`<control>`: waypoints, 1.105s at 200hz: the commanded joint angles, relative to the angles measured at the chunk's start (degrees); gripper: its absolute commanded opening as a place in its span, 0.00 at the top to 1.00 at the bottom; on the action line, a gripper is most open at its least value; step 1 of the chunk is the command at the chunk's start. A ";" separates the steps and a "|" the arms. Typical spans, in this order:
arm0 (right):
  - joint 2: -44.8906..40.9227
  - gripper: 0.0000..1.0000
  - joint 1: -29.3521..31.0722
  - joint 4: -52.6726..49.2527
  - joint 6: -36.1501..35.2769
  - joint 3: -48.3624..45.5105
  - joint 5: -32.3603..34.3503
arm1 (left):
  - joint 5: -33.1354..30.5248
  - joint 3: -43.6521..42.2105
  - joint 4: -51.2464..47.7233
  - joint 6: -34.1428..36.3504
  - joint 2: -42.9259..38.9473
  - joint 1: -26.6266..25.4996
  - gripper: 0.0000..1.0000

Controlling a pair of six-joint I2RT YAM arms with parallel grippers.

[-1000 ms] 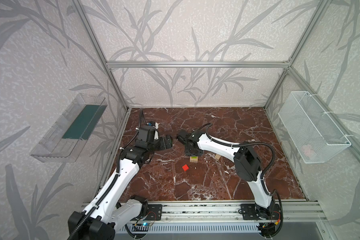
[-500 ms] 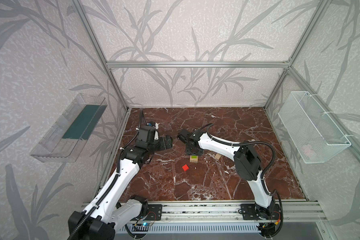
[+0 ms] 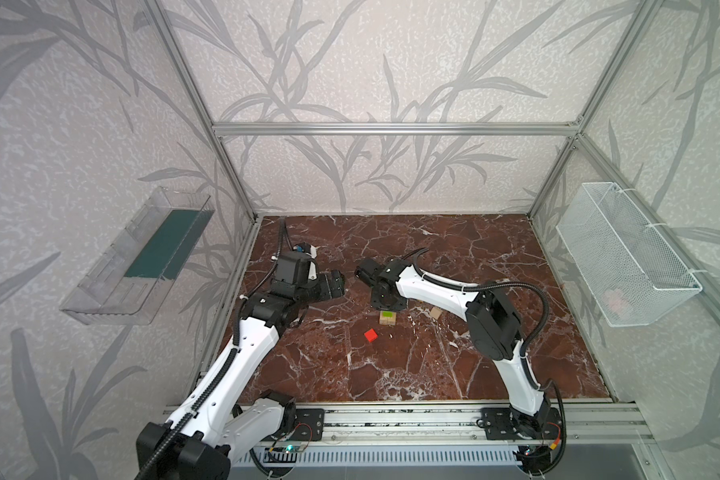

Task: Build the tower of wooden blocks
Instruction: 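Lower the lime-green block onto the pine block with the right gripper, then open the right gripper and move it toward the yellow block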

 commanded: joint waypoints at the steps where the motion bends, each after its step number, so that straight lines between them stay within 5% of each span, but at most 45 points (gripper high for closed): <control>1: 0.20 0.67 -0.24 -0.76 1.45 -0.56 1.22 | -0.58 -0.53 0.68 0.05 0.00 0.26 0.00; 43: -0.23 0.66 -0.25 -0.95 1.44 -0.43 1.54 | -0.58 -0.49 0.64 -0.01 -0.05 0.27 0.00; 150: -6.17 0.40 -0.25 -0.92 -1.98 -0.14 1.10 | -0.73 -0.14 -0.18 -0.65 0.29 0.17 0.01; 221: -19.39 0.28 -0.25 0.16 -8.81 -8.47 5.06 | 3.96 -0.35 0.69 -0.20 1.03 -0.29 0.01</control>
